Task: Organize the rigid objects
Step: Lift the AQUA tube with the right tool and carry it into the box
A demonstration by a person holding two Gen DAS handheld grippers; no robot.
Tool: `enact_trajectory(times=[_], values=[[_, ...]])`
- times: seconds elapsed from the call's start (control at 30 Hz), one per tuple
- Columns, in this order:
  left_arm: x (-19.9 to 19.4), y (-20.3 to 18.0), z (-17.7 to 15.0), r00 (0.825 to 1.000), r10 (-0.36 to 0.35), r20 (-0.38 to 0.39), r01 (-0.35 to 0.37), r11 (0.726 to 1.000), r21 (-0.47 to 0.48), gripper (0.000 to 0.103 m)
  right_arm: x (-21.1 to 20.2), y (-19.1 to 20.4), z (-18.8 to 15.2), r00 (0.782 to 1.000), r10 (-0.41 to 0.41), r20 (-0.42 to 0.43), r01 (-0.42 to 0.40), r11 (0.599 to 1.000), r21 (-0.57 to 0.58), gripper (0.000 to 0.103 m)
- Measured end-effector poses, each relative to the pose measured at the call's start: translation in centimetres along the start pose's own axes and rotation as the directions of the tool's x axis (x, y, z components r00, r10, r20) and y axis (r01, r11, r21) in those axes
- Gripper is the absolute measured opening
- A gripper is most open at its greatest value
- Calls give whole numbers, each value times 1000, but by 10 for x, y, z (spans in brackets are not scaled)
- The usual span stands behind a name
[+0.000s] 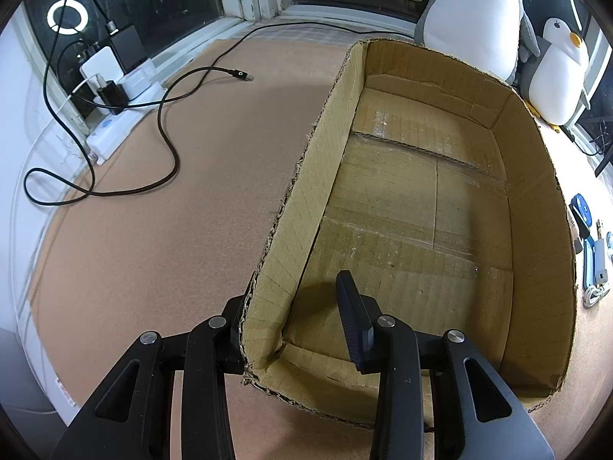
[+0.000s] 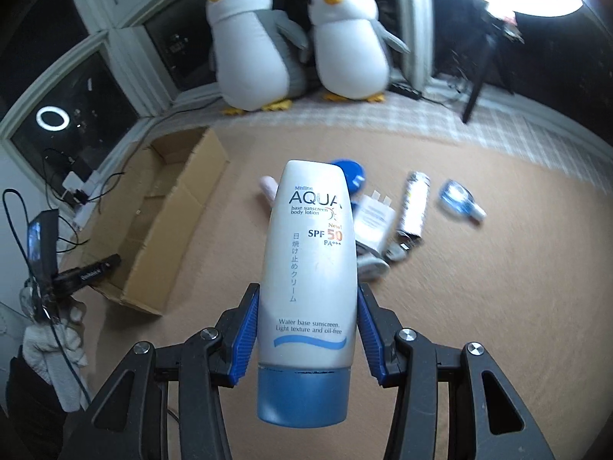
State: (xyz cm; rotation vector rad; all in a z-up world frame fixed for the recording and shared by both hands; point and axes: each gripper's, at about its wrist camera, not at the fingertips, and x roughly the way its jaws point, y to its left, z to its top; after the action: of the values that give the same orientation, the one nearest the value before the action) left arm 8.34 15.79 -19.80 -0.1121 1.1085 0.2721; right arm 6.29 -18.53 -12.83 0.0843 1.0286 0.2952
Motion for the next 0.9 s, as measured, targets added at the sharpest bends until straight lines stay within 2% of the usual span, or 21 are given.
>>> enact_trajectory(times=[0.3,0.67,0.9], values=[[1,1,0,1000,-5,4,5,1000,0,36,16,76,40,997,67,33,-61,986,-156,44],[1,1,0,1000,-9,10,10,1000,-3,36,61,161,63,991,129,-14,-128,947,-295,44],[1,0,0,1000,-11,9,11,1000,-5,36,89,193,68,990,133,-49,-142,928,-344,44]])
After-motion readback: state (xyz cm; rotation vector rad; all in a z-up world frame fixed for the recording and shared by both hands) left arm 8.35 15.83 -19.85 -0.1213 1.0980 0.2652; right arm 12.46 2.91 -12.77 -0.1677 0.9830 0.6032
